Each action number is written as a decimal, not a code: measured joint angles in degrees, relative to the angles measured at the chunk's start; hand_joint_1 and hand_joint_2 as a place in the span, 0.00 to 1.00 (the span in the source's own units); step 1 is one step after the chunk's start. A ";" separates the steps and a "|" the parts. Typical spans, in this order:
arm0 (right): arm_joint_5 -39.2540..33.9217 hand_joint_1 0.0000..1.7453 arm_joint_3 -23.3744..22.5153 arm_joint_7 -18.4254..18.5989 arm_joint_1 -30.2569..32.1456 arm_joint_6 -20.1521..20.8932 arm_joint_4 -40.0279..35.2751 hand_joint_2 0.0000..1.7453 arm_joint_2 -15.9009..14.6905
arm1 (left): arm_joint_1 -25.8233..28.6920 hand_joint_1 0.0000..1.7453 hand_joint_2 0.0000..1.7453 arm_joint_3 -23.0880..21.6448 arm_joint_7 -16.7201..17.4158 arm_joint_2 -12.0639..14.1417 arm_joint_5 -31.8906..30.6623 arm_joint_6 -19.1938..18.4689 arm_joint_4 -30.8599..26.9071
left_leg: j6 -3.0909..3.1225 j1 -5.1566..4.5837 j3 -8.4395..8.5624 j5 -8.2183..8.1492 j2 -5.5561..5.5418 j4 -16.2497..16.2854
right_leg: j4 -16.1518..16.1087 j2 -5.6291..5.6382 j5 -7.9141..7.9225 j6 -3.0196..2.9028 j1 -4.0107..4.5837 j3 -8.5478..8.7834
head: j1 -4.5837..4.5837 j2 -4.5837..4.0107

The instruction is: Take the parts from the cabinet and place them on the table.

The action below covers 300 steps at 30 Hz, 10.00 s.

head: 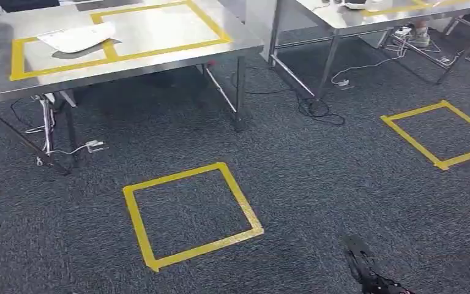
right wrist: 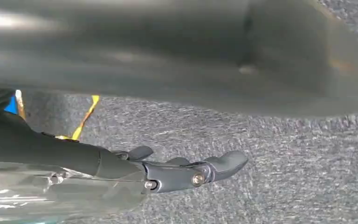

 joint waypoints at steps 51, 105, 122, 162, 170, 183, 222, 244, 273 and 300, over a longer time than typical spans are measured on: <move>-1.03 0.00 0.72 0.66 -0.78 0.20 0.04 0.00 -0.11 | 0.21 0.00 0.00 0.00 0.07 0.07 -0.42 0.04 0.00 | -1.98 1.08 0.56 -1.07 -5.14 1.13 | -5.36 5.84 2.16 -0.98 -0.17 1.43 | -1.57 0.00; -3.98 0.00 1.09 1.11 1.16 -0.87 0.09 0.00 -0.35 | 1.53 0.00 0.00 -0.07 0.87 0.28 -1.33 -0.13 0.00 | -3.53 1.08 -5.99 -8.34 -2.73 17.55 | -4.92 3.11 2.16 -3.65 0.57 1.56 | -0.20 0.00; -4.72 0.00 1.57 1.01 1.75 -1.01 0.09 0.00 -0.26 | 1.41 0.00 0.00 -0.17 1.46 0.13 -1.53 -0.07 0.00 | -1.69 1.51 1.66 -1.22 0.39 0.06 | 2.43 0.36 0.06 -0.24 -0.04 -1.54 | 1.88 0.00; -5.70 0.00 2.01 0.94 0.97 -0.94 0.09 0.00 -0.09 | 0.93 0.00 0.00 -0.26 1.49 -0.04 -1.88 0.04 0.00 | -4.54 1.57 -1.05 -8.35 -2.09 9.09 | -4.53 0.63 2.92 -3.20 0.07 0.21 | -0.32 0.00; -5.84 0.00 2.38 0.92 1.04 -0.92 0.09 0.00 0.15 | 1.08 0.00 0.00 -0.28 1.64 0.40 -1.60 0.44 0.02 | -2.11 1.15 1.91 -2.55 -7.24 0.90 | -4.35 5.48 3.26 -3.12 1.04 -0.15 | -1.77 0.00; -5.66 0.00 2.84 0.94 1.17 -0.83 0.09 0.00 0.07 | 1.54 0.00 0.00 -0.31 1.64 0.11 -1.16 0.46 0.02 | -1.92 1.70 3.22 -2.22 0.22 -0.77 | 4.62 0.62 0.44 0.11 -0.41 -3.73 | 0.74 0.00; -6.95 0.00 3.45 1.18 1.84 -1.07 0.17 0.00 -0.07 | 0.75 0.00 0.00 -0.46 1.55 0.15 -1.66 0.55 0.02 | -3.86 1.01 2.28 -5.81 -1.15 3.17 | -4.99 -0.03 2.92 -3.31 0.49 0.94 | 0.37 0.00; -7.89 0.00 3.74 1.05 2.21 -1.20 0.28 0.00 -0.11 | 1.00 0.00 0.00 -0.59 1.55 0.81 -1.70 0.39 0.02 | -1.41 1.05 3.13 -2.83 0.06 -0.30 | 5.67 0.81 -0.34 -0.38 0.01 -4.20 | 0.72 0.00; -8.48 0.00 5.27 1.31 1.63 -0.92 0.37 0.00 -0.48 | 1.77 0.00 0.00 -1.07 5.79 4.13 -1.09 -1.20 0.04 | -1.12 0.93 2.94 -2.65 -0.65 -0.64 | 12.72 1.39 -4.47 -0.65 0.11 -7.85 | 0.15 0.00; -9.31 0.00 5.77 1.11 1.32 -1.05 0.44 0.00 -0.72 | 1.09 0.00 0.00 -1.51 5.73 4.15 -1.61 -1.27 0.07 | -0.79 0.96 2.86 -2.03 -2.49 -1.14 | 6.60 2.12 -3.83 -1.64 0.73 -5.03 | -0.44 0.00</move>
